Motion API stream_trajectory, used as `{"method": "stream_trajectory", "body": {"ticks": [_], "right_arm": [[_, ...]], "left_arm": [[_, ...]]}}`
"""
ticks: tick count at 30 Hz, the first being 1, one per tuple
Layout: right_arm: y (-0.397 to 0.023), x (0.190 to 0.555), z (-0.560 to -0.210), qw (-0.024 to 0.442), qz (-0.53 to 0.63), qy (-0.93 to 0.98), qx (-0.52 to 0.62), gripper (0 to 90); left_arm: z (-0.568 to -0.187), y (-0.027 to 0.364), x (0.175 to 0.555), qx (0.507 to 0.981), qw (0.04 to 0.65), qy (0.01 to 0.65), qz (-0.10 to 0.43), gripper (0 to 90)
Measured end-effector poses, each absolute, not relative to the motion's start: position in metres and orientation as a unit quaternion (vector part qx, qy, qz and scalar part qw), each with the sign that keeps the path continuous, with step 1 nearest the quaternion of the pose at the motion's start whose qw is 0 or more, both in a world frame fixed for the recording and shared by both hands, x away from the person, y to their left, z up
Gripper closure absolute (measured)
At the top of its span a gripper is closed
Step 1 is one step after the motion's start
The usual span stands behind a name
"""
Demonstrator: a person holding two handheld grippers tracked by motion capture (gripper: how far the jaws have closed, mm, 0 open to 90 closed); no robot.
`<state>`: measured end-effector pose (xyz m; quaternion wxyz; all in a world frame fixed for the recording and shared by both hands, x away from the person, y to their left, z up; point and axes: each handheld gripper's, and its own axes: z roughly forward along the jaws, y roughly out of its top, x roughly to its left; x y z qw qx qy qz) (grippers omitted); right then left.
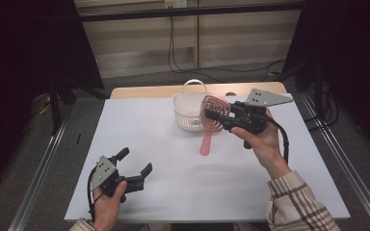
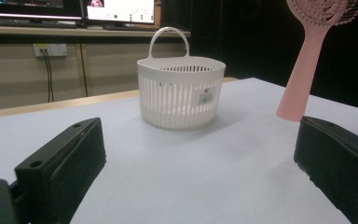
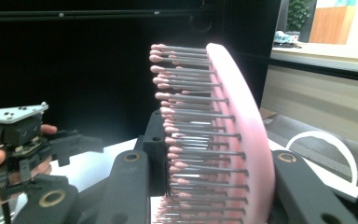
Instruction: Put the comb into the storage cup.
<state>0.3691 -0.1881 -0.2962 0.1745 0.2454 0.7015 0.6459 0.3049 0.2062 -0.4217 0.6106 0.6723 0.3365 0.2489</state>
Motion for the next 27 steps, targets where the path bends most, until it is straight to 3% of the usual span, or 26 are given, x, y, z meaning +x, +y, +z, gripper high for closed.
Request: {"method": "stream_trajectory", "body": {"ticks": [27], "right_arm": [[-0.185, 0.398, -0.265, 0.216, 0.647, 0.683, 0.261, 64.0]], "left_arm": [[-0.419, 0.207, 0.305, 0.676, 0.608, 0.316, 0.27, 2.1]]}}
